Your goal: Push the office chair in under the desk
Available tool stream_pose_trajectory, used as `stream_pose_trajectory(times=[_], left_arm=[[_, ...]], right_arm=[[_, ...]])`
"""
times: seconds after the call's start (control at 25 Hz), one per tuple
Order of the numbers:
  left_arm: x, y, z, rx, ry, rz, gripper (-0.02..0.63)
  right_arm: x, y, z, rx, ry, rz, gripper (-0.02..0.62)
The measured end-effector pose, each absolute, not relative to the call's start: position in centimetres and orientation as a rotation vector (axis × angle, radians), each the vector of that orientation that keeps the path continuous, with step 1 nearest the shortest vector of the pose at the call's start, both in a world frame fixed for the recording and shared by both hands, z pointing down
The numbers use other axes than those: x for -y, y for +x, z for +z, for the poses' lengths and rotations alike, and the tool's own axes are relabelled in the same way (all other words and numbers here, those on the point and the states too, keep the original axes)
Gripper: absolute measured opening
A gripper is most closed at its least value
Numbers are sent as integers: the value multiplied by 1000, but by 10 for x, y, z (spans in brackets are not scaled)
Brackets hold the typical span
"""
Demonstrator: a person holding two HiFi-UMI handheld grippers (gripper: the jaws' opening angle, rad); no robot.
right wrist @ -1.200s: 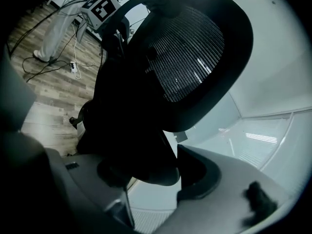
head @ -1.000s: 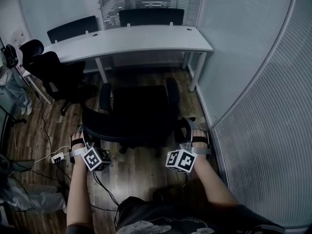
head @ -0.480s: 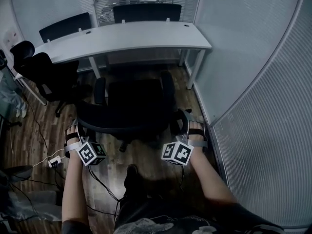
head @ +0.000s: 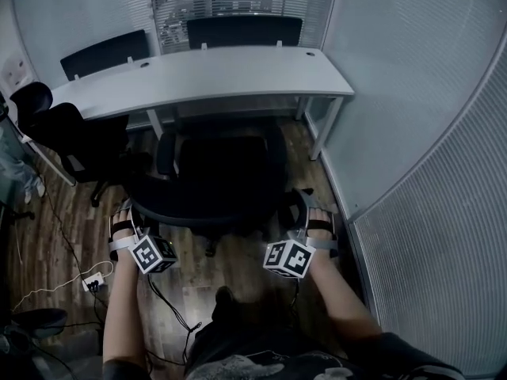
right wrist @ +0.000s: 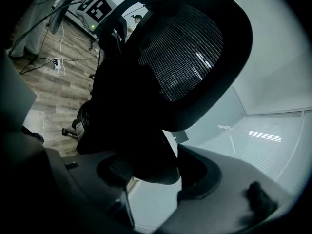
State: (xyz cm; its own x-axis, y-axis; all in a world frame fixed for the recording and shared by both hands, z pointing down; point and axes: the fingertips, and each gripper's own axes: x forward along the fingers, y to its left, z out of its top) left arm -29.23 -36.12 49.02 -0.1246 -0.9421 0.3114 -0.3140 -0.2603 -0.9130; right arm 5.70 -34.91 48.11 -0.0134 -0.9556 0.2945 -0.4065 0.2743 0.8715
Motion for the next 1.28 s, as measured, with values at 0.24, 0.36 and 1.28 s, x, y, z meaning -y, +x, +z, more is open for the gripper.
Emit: stream_pose_trajectory(times=[0.24, 0.36, 1.28], left_arm=[[415, -310, 493, -1391, -1597, -1399, 236], [439, -320, 495, -1375, -1612, -1396, 236], [564, -350, 494, -1297, -1617, -1419, 227]], right_arm=[[404, 38, 486, 1567, 1302, -698, 244], [424, 27, 488, 1549, 1317, -686, 244], [541, -5, 486, 1516, 1366, -662, 242]])
